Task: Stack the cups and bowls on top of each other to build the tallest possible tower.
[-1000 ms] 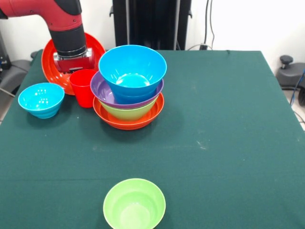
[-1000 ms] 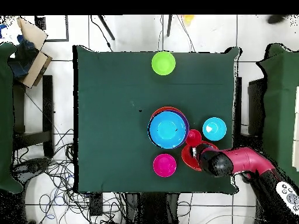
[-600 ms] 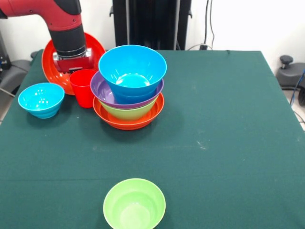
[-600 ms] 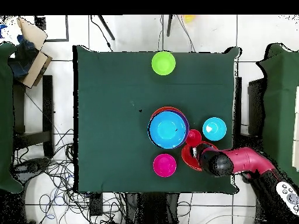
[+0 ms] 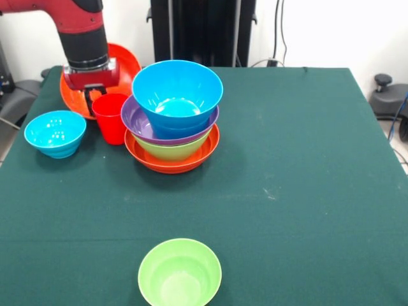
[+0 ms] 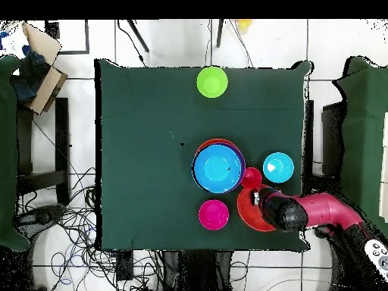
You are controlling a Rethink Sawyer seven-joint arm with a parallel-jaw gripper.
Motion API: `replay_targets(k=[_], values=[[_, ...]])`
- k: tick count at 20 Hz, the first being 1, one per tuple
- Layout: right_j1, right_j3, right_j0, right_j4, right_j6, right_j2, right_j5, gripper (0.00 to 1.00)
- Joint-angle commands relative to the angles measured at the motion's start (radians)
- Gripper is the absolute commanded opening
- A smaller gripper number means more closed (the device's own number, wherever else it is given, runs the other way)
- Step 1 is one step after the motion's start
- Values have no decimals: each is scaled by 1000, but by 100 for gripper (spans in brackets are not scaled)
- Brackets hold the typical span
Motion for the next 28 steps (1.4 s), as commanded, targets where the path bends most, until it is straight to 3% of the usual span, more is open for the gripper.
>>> replay_targets(k=[1, 6, 9, 14, 25, 26, 28], values=[[-120, 61, 19, 47, -248, 25, 72, 100], [-159, 91, 6, 76, -263, 32, 74, 100], [-115, 62, 31, 36, -233, 8, 40, 100], [27, -48, 94, -50, -173, -26, -41, 100], [127, -124, 125, -110, -146, -53, -119, 100], [129, -125, 124, -109, -148, -55, -123, 0], [125, -121, 124, -109, -153, -55, -118, 0]])
